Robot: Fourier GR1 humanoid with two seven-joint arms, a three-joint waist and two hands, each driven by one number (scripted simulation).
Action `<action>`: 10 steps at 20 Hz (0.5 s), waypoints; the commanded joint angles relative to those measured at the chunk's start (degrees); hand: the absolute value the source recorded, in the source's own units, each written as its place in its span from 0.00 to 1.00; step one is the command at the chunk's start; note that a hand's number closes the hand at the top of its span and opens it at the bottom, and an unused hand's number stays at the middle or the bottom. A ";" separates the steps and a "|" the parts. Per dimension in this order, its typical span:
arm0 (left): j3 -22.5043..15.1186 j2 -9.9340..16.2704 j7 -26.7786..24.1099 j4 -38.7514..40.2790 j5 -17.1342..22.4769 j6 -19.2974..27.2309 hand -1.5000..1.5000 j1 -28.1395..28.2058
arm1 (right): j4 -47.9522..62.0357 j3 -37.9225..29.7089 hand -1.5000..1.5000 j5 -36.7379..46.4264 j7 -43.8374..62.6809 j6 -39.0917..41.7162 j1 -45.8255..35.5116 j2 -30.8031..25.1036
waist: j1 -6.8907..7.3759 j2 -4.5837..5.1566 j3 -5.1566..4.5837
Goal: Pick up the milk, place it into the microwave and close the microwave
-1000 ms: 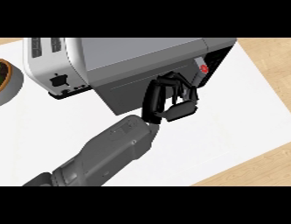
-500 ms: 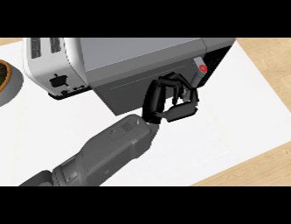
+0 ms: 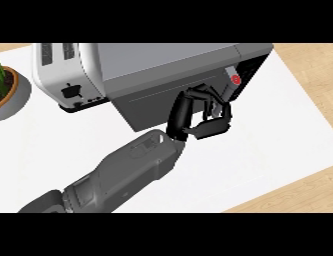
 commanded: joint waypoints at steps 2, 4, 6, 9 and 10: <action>2.71 0.08 3.42 9.53 2.86 2.69 1.00 0.30 | -0.07 -1.35 0.00 -0.82 0.41 0.28 1.19 -0.80 | 1.32 0.36 -0.12; 2.89 0.08 3.58 9.88 3.71 3.97 1.00 0.56 | -0.25 -2.10 0.00 -0.96 0.42 0.42 1.24 -1.19 | 2.13 0.24 -0.17; 3.18 0.27 4.33 9.98 5.01 3.07 1.00 0.78 | -1.01 -2.91 0.00 -1.64 0.65 -0.54 1.24 -1.54 | 3.38 -0.08 -0.35; 2.27 0.08 3.51 9.94 5.89 2.09 0.00 1.78 | -2.02 -3.66 0.00 -2.51 0.87 -0.58 2.53 -1.72 | 3.20 -0.21 -0.38; 2.09 0.24 3.75 10.06 6.26 1.09 0.00 1.98 | -2.35 -3.44 0.00 -2.73 0.94 -0.60 2.51 -1.68 | 3.95 -0.05 -0.39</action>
